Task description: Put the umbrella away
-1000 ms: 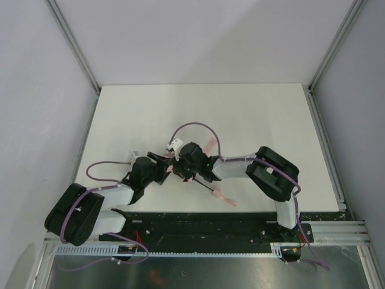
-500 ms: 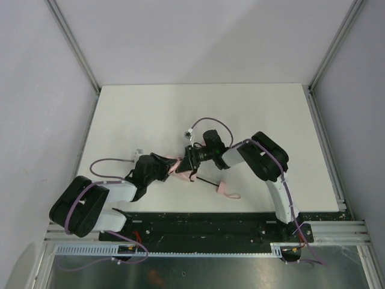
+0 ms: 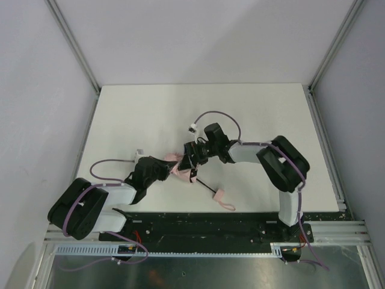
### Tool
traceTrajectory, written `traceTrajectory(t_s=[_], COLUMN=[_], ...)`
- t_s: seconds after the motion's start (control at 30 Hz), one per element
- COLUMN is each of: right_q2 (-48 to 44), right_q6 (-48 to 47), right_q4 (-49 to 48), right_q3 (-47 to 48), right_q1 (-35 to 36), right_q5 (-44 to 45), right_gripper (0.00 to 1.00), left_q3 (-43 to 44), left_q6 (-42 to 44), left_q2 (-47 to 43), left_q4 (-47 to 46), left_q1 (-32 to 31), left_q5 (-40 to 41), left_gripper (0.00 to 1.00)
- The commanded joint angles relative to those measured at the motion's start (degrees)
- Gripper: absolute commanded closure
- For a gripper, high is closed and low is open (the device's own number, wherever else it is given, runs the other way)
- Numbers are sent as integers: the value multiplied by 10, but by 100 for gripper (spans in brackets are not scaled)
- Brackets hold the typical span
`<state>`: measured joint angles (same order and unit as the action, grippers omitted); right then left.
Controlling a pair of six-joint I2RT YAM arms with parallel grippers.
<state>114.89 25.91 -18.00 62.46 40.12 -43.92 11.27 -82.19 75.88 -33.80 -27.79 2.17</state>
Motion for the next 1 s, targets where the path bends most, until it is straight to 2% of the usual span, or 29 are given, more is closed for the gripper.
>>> traceTrajectory(t_s=[0.0,0.13,0.27,0.4,0.53,0.6,0.7,0.77,0.83,0.97], right_q2=[-94,-133,-132,-96,-29,3,29,37,39,38], right_q6=[-144,-207,-241,-275,-296,-292,-270,-264,-255,-250], right_q4=[232,260,229,202,206,211,224,234,237,226], right_q3=[21,26,27,50,92,103,107,105,99,75], right_q1=[35,106,175,229,253,254,243,231,218,185], right_q5=[199,364,511,634,726,743,722,697,655,539], right_gripper=[1,1,1,1,2,8,31,42,50,72], left_q3=[-32,-27,-20,-15,-13,-14,-13,-13,-12,-11], left_q6=[67,50,46,47,48,47,47,47,48,50], left_q2=[17,21,32,39,41,40,41,41,41,43], left_q4=[143,157,168,173,175,176,177,176,176,177], left_q1=[-5,-5,-5,-5,-5,-5,-4,-4,-3,5], left_q5=[16,5,0,-2,-5,-5,-6,-6,-6,-8], left_gripper=[100,100,100,100,100,100,100,98,90,61])
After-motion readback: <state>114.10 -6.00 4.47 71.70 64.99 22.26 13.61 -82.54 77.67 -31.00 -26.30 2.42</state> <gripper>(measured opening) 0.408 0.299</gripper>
